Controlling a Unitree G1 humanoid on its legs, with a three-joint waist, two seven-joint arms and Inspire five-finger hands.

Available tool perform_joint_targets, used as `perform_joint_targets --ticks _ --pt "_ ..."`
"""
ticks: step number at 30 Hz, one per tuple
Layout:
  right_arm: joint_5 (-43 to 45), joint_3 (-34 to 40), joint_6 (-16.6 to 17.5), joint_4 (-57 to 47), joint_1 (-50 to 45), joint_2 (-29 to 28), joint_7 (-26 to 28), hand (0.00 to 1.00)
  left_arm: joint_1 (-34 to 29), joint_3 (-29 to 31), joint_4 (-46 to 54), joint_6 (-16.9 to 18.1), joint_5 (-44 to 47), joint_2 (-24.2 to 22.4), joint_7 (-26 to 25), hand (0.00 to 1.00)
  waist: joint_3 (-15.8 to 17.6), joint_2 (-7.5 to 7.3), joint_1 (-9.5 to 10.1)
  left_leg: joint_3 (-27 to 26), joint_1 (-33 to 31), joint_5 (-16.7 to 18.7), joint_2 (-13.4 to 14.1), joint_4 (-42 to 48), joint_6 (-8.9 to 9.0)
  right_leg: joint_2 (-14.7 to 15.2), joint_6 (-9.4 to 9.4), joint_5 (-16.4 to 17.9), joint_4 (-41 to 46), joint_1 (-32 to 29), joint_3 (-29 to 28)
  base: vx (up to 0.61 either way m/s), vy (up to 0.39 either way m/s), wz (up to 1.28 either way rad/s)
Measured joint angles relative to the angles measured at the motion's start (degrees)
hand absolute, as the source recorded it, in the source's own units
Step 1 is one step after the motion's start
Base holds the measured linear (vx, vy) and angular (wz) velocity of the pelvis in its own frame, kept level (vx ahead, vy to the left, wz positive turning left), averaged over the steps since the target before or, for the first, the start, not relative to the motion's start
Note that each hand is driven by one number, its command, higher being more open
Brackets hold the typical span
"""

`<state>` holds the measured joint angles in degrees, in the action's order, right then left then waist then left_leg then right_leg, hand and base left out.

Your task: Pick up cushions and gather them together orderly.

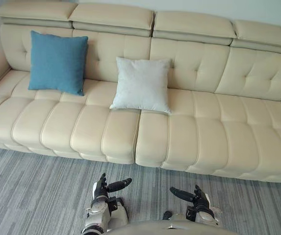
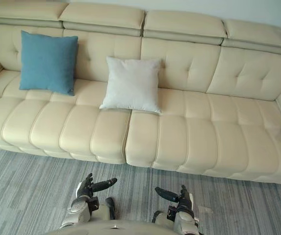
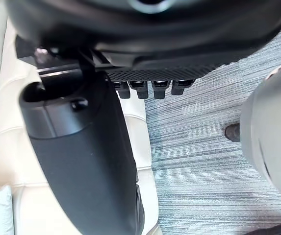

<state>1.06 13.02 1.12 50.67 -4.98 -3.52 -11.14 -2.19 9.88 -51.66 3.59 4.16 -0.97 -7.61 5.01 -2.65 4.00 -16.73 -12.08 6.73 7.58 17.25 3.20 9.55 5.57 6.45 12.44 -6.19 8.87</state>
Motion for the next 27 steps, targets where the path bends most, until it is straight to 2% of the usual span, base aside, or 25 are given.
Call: perform_joint_targets --ticks 4,5,6,10,13,14,15,16,17,19,20,21,22,23,24,25,26,27 --pt "0.0 3.6 0.0 2.3 0.2 -0.2 0.3 1.0 0.2 0.0 -2.6 -0.4 -0.4 0.5 0.2 1.0 -0.7 1.09 -0.56 -1.5 3.0 -0.1 -1.2 -1.7 -0.15 -0.2 0.79 -2.3 -4.9 2.9 -2.1 0.08 0.058 -0.31" --pt "0.0 4.1 0.0 3.0 0.4 0.0 0.3 1.0 0.2 0.0 -3.3 -0.4 -0.6 0.8 0.3 1.0 -0.9 1.32 -0.6 -1.1 3.6 -0.7 -1.4 -1.8 -1.0 -0.5 0.67 -3.0 -6.4 3.3 -3.2 0.12 0.006 -0.56" --pt "0.1 4.1 0.0 3.3 0.6 0.1 0.5 1.0 0.2 0.0 -3.8 -0.4 -1.3 1.1 0.4 1.0 -0.9 1.39 -0.6 0.4 3.8 -0.8 -1.6 -1.8 -1.06 -0.9 0.57 -3.8 -7.6 3.4 -4.6 0.15 -0.007 -0.74" --pt "0.3 6.1 0.0 4.8 1.6 0.2 0.6 1.0 1.2 0.0 -6.1 -0.7 -2.8 1.8 0.6 1.0 -0.8 1.23 -1.17 -0.5 4.5 -0.7 -0.8 -1.9 -1.02 -1.9 -0.92 -6.3 -10.8 3.1 -8.6 0.1 -0.011 -0.56" --pt "0.3 5.9 0.2 5.3 2.3 0.9 0.6 1.0 1.2 -0.1 -6.1 -0.7 -4.0 2.0 0.6 1.0 -0.7 1.21 -1.11 -3.6 6.2 0.0 0.9 -2.3 -0.1 -3.8 -2.33 -8.8 -11.0 1.2 -11.6 0.0 -0.026 -1.06" --pt "0.3 5.4 0.2 5.8 3.3 1.6 0.6 1.0 1.4 -0.1 -6.1 -0.6 -4.2 2.0 0.6 1.0 -0.7 1.55 -1.14 -3.9 6.4 0.1 1.6 -3.7 0.04 -5.1 -3.05 -12.0 -12.0 -0.6 -8.5 -0.07 -0.056 -1.03" --pt "0.3 5.4 0.2 5.9 3.4 1.6 0.6 1.0 1.4 -0.1 -6.1 -0.6 -4.2 2.0 0.6 1.0 -0.7 1.55 -1.13 -3.9 6.4 0.1 1.6 -3.7 0.05 -5.1 -3.14 -12.1 -12.0 -0.6 -8.4 -0.12 -0.117 -1.62" --pt "0.2 4.5 0.2 6.5 5.7 2.5 0.5 1.0 1.5 -0.2 -6.2 -0.6 -4.2 1.8 0.6 1.0 0.1 2.46 -1.14 -7.5 7.2 0.1 3.0 -6.7 0.32 -6.4 -7.59 -14.6 -14.7 -1.9 2.5 -0.11 -0.154 -1.58" --pt "0.2 4.6 0.2 6.6 6.5 3.0 0.5 1.0 1.8 -0.7 -6.3 -1.1 -4.2 2.0 0.6 1.0 0.6 2.03 -1.27 -10.7 8.1 0.0 3.0 -6.8 0.52 -5.2 -9.85 -10.6 -11.7 -2.8 11.6 -0.08 -0.149 -1.86" --pt "0.2 5.1 0.2 6.5 6.2 4.2 0.3 1.0 1.8 -2.6 -6.4 -1.4 -4.2 2.4 0.6 1.0 1.2 2.99 -1.34 -13.3 10.1 -0.1 3.2 -6.9 0.74 -3.4 -9.35 -10.4 -9.6 -2.4 17.5 -0.02 -0.049 -0.97" --pt "0.3 5.0 0.1 6.5 4.7 5.7 -0.2 1.0 1.9 -4.2 -6.3 -1.3 -4.2 2.4 0.6 1.0 1.8 4.23 -2.24 -13.8 11.8 0.2 3.1 -6.9 1.75 -4.2 -7.03 -10.7 -9.7 -1.7 15.5 -0.04 -0.032 -0.6" --pt "0.3 5.0 0.1 6.6 4.5 5.9 -0.2 1.0 1.9 -4.4 -6.3 -1.3 -4.2 2.4 0.6 1.0 1.8 4.44 -2.24 -13.8 11.8 0.2 3.2 -6.9 1.81 -4.4 -7.07 -10.6 -9.7 -1.7 15.3 -0.05 -0.06 -0.66" --pt "0.3 5.0 0.0 6.7 3.6 6.4 -0.2 1.0 1.9 -4.6 -6.1 -1.1 -4.2 2.5 0.6 1.0 2.2 5.24 -2.21 -14.0 12.4 1.4 4.5 -5.8 2.92 -5.5 -7.11 -9.9 -9.2 -1.9 13.9 -0.04 -0.15 -0.69" --pt "0.4 5.0 -0.1 6.9 2.7 6.4 -0.3 1.0 1.9 -4.6 -6.1 -1.1 -4.2 2.8 0.6 1.0 2.6 6.28 -2.5 -14.7 12.8 3.6 7.1 -2.0 4.19 -7.1 -7.71 -8.5 -7.7 -2.0 12.7 -0.04 -0.214 -0.88" --pt "1.5 5.2 -0.2 6.6 1.8 6.1 -0.2 1.0 1.4 -4.5 -6.1 -1.1 -4.2 2.7 0.6 1.0 2.8 6.47 -2.64 -14.9 12.7 4.9 9.7 1.5 4.94 -8.8 -8.37 -7.9 -7.2 -1.7 12.0 -0.02 -0.216 -0.78" --pt "1.8 5.9 -0.3 6.5 1.8 5.8 -0.3 1.0 0.6 -4.4 -6.0 -1.1 -4.2 2.9 0.6 1.0 2.8 6.84 -2.49 -14.3 12.5 4.9 10.8 4.0 4.89 -9.7 -8.69 -7.7 -7.2 -1.5 11.2 0.02 -0.213 -0.62" --pt "1.9 5.9 -0.3 6.6 1.7 5.6 -0.5 1.0 0.5 -4.4 -6.1 -1.2 -4.2 3.3 0.6 1.0 3.3 6.26 -2.58 -12.0 10.5 4.1 12.2 9.8 2.32 -10.1 -9.08 -7.4 -7.3 -1.1 10.6 0.03 -0.187 -0.67" --pt "1.9 5.9 -0.3 6.2 1.7 5.4 -0.6 1.0 0.5 -4.3 -4.9 -1.0 -4.7 3.3 0.3 1.0 4.1 5.07 -2.44 -5.9 5.4 0.1 13.3 20.0 -4.52 -10.2 -9.49 -7.1 -7.8 0.1 9.7 0.06 -0.25 -0.65"
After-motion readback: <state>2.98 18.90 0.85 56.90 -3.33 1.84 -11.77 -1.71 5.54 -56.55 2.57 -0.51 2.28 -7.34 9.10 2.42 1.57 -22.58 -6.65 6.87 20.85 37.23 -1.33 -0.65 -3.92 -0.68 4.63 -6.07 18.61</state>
